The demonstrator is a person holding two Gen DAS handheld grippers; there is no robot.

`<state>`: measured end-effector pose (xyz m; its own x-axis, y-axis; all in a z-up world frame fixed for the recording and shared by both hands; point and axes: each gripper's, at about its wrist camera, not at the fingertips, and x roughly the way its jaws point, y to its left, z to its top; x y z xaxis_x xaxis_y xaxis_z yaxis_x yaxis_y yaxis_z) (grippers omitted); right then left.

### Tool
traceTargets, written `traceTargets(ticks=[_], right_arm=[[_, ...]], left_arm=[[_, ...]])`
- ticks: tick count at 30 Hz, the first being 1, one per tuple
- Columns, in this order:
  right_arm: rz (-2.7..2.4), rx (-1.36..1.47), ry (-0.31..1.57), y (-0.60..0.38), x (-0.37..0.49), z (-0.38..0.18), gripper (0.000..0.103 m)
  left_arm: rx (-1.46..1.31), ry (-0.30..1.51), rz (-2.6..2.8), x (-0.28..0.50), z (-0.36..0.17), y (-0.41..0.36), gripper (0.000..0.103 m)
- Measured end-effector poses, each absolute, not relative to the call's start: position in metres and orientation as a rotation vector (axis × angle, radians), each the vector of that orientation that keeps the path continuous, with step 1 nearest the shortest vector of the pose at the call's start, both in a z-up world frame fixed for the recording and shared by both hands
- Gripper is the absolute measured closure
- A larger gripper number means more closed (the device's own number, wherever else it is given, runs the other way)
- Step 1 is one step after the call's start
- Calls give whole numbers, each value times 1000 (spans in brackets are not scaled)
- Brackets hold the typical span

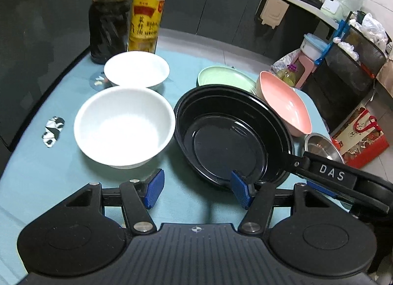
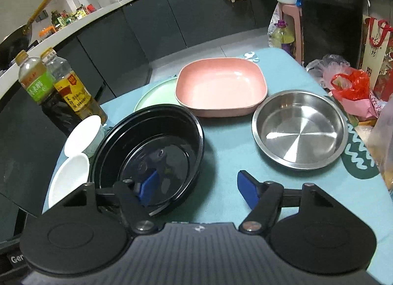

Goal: Organize plates and bowls

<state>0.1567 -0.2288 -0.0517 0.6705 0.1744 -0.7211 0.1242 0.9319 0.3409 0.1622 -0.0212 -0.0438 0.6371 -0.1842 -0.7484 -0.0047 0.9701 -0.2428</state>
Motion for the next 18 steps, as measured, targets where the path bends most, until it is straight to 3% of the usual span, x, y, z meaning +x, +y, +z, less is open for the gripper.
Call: traceTargets(ticks=[7,10,12,13,18], right_arm=[[19,400,862,-236,166,-59,48],[18,389,863,-234,172,-64,49],[53,368,899,-231,175,-67,80],[77,375,919,-231,173,-68,88],[74,357,901,-230,142,-60,89]], left_arm=[[-257,919,-63,187,-59,-24,50],[-232,913,-90,191,-64,-28,80],[-222,908,-127,187,-64,-29,85],[-215,907,-130,182,-63,-29,85],[-211,896,-164,148,-56,-24,84]])
